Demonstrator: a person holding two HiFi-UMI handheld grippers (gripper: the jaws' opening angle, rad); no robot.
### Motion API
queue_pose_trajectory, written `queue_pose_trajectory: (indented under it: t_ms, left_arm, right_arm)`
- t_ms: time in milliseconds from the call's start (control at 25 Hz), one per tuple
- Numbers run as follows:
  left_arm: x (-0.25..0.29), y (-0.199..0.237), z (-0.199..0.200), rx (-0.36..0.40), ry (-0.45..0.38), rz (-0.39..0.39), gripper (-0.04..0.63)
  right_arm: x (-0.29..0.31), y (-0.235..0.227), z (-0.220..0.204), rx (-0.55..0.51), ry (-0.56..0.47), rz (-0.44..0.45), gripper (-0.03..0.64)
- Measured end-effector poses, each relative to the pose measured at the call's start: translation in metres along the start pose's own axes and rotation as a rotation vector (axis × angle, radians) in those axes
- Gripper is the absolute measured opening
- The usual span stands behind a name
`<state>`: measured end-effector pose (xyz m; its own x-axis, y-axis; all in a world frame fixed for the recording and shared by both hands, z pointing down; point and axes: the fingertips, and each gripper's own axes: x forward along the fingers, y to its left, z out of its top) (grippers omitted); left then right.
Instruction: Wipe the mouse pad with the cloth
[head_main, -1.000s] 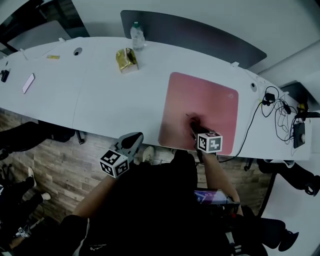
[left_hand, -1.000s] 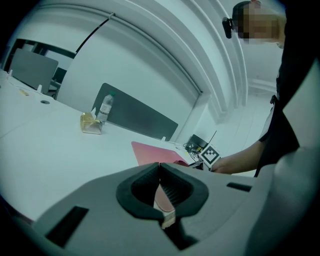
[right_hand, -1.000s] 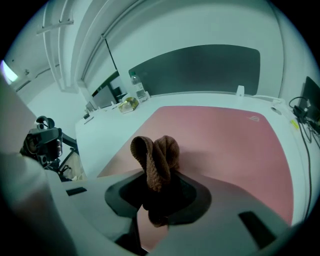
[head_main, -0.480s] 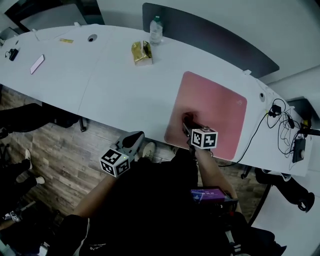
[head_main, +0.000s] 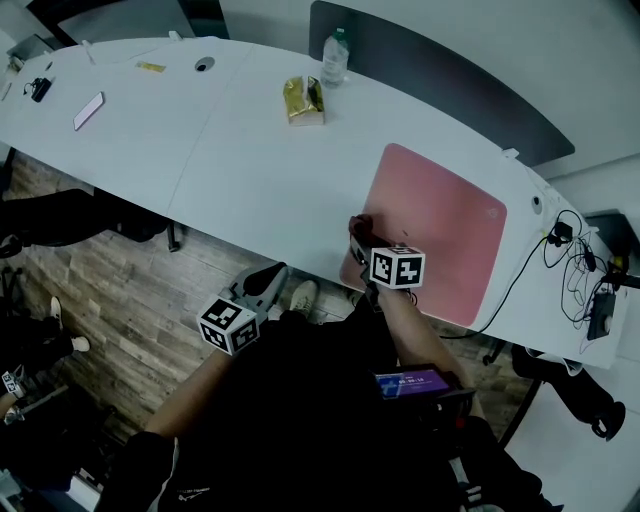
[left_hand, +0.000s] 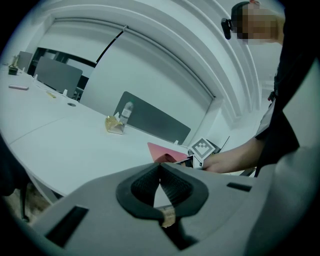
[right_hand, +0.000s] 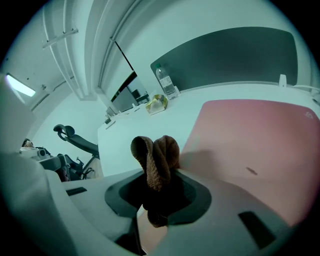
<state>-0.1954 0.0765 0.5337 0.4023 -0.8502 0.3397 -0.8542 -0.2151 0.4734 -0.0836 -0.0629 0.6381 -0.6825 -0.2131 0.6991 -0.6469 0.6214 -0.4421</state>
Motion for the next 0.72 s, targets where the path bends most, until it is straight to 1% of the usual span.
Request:
queue_pose_trajectory:
  t_ms: [160, 280, 400, 480, 600, 720]
  left_arm:
    - [-0.006, 0.004, 0.000, 0.004, 0.003, 0.007, 0.009]
    - [-0.010, 0.008, 0.000, 0.002, 0.007, 0.013, 0.008]
    - [-0.009, 0.009, 0.001, 0.009, 0.014, 0.006, 0.009]
    - [-0.005, 0.007, 0.005, 0.017, 0.013, -0.003, 0.009]
    - [0.000, 0.004, 0.010, 0.027, 0.013, -0.014, 0.009]
    - [0.001, 0.006, 0.008, 0.023, 0.022, -0.007, 0.008]
  right_arm:
    - [0.010, 0.011, 0.005, 0.021, -0.008, 0.006, 0.118]
    - [0.018, 0.022, 0.007, 0.032, -0.003, 0.027, 0.118]
    - [0.028, 0.034, 0.010, 0.042, 0.007, 0.075, 0.118]
    - [0.029, 0.038, 0.020, 0.056, -0.014, 0.105, 0.118]
    - [0.029, 0.027, 0.040, 0.052, -0.052, 0.088, 0.118]
    - [0.032, 0.005, 0.045, 0.041, -0.036, 0.035, 0.118]
